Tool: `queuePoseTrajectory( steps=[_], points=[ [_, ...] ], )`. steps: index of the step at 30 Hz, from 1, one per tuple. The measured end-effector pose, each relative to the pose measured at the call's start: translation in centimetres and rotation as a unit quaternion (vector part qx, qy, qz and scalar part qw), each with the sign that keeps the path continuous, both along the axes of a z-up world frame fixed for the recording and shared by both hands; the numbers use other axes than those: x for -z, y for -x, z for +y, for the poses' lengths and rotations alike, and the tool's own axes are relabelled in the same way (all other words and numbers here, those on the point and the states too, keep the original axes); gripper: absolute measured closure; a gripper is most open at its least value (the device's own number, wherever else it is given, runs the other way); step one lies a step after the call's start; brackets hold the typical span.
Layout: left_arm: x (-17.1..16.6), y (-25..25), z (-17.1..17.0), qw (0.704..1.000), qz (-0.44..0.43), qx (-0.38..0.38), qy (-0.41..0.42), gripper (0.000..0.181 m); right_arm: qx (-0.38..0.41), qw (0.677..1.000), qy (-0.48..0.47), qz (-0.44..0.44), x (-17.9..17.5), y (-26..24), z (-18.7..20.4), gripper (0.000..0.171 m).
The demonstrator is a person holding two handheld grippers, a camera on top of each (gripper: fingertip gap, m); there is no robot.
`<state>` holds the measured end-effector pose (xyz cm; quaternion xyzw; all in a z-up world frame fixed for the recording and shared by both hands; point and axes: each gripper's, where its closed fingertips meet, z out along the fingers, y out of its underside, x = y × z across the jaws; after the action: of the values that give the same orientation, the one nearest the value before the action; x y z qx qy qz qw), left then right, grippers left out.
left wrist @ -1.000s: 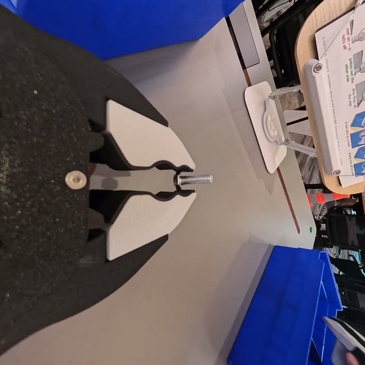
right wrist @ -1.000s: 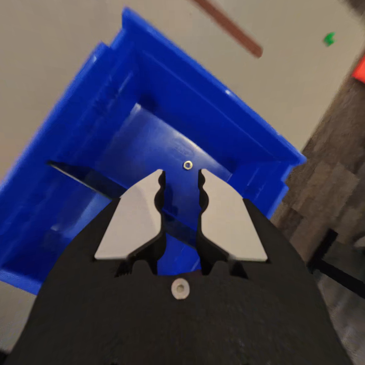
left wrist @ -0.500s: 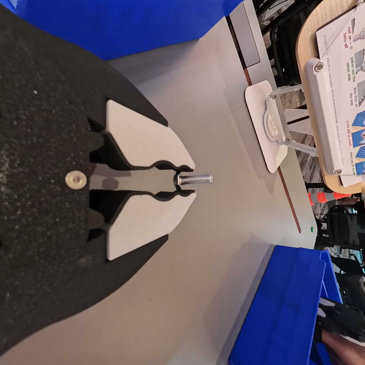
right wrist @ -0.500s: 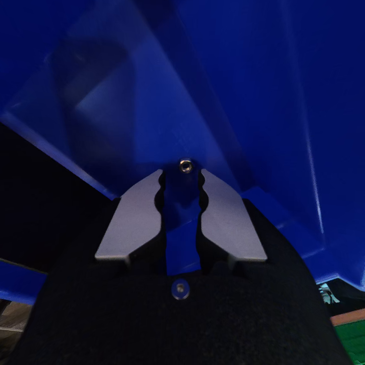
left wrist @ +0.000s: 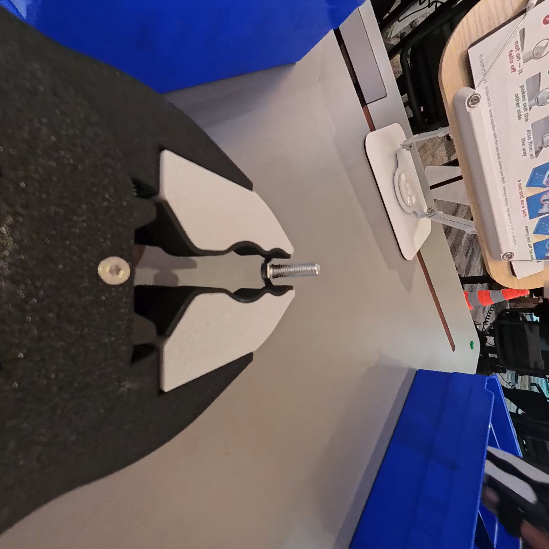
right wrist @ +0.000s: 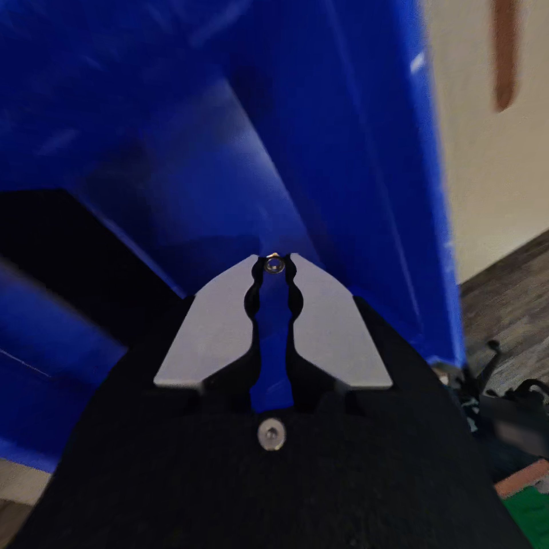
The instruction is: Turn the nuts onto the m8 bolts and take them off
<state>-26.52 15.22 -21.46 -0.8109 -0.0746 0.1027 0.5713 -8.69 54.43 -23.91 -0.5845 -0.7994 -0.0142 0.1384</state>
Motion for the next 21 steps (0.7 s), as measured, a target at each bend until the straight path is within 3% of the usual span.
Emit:
queuePoseTrajectory(
  steps=[6,10,13,21],
  points=[
    [-0.1,-0.1,0.1,1.0,0.005,0.002,0.0,0.164,-0.054,0.975,-0.117,0.179,-10.7,-0.6,-7.3,0.157],
    [-0.1,-0.2,0.2,1.0,0.01,0.001,-0.001,0.164,-0.028,0.941,-0.171,0.292,-13.9,-3.1,-11.6,0.157],
    [-0.1,-0.1,0.0,1.0,0.014,-0.001,-0.001,0.164,0.027,0.95,-0.145,0.275,-10.7,-6.5,-12.8,0.157],
    [0.0,-0.5,0.1,1.0,0.017,0.002,0.001,0.164,0.092,0.993,0.051,0.05,1.1,-10.8,-11.1,0.157]
  ],
)
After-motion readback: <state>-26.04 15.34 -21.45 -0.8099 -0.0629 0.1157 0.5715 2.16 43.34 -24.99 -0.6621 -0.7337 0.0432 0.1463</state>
